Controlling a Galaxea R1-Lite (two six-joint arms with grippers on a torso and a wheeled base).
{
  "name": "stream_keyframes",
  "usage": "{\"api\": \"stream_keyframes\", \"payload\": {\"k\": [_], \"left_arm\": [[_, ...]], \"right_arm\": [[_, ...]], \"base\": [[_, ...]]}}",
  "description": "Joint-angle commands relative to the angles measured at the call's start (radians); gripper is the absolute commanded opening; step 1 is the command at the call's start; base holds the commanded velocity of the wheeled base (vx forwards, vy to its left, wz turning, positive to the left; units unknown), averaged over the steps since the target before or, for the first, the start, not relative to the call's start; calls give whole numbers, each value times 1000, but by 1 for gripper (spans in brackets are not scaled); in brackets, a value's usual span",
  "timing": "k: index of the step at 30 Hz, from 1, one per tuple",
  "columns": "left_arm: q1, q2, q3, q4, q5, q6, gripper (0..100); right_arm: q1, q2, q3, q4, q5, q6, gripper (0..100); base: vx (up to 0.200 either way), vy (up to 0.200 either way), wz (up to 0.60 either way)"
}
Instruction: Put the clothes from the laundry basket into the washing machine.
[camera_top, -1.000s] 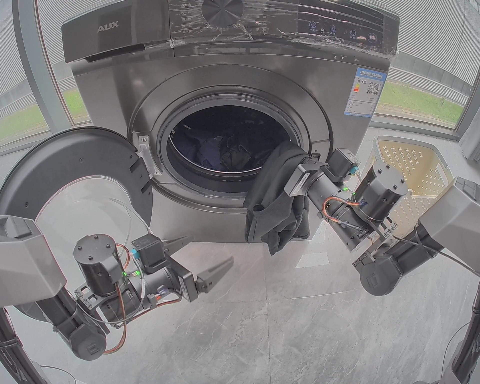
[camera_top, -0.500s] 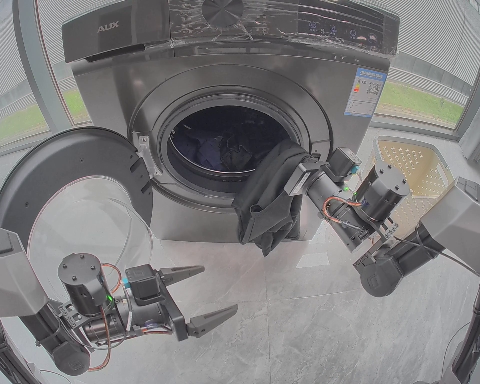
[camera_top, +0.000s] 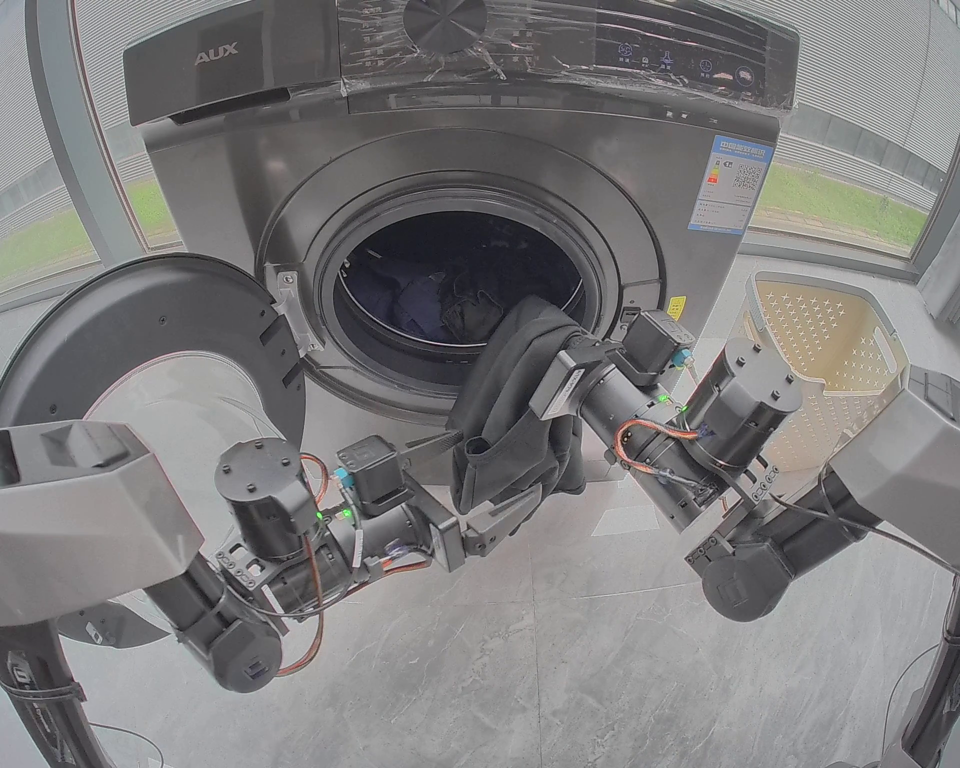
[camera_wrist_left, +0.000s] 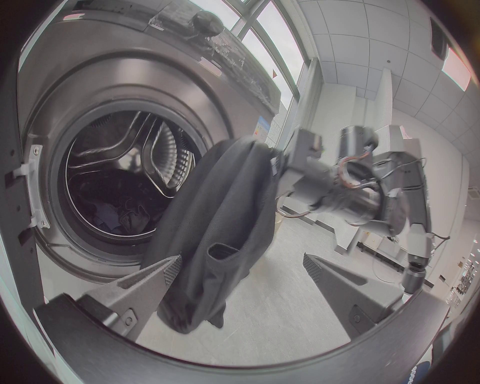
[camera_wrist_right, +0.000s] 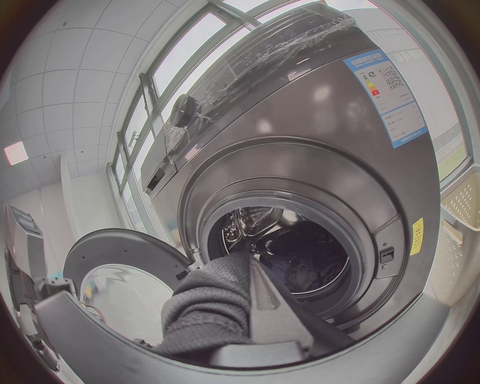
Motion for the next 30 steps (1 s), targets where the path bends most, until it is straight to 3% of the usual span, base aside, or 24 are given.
{"api": "stream_keyframes", "payload": {"k": [1,6,9,16,30], "left_arm": [[-6,147,-113,-8,45,-22,100],[-4,208,-212,-8,86,-32,100],[-4,245,-268,-8,107,-29,100],[-10,272,-296,-6,109,-29,100],[2,311,-328,-8,115,-39,100]], "right_arm": [[27,-1,-5,2,0,0,0],[36,-8,-2,2,-3,0,0],[53,-8,-2,3,-43,3,0],[85,-8,-3,6,-55,7,0],[85,-9,-2,6,-57,14,0]], "base": [[0,0,0],[0,0,0],[0,0,0],[0,0,0],[0,0,0]]}}
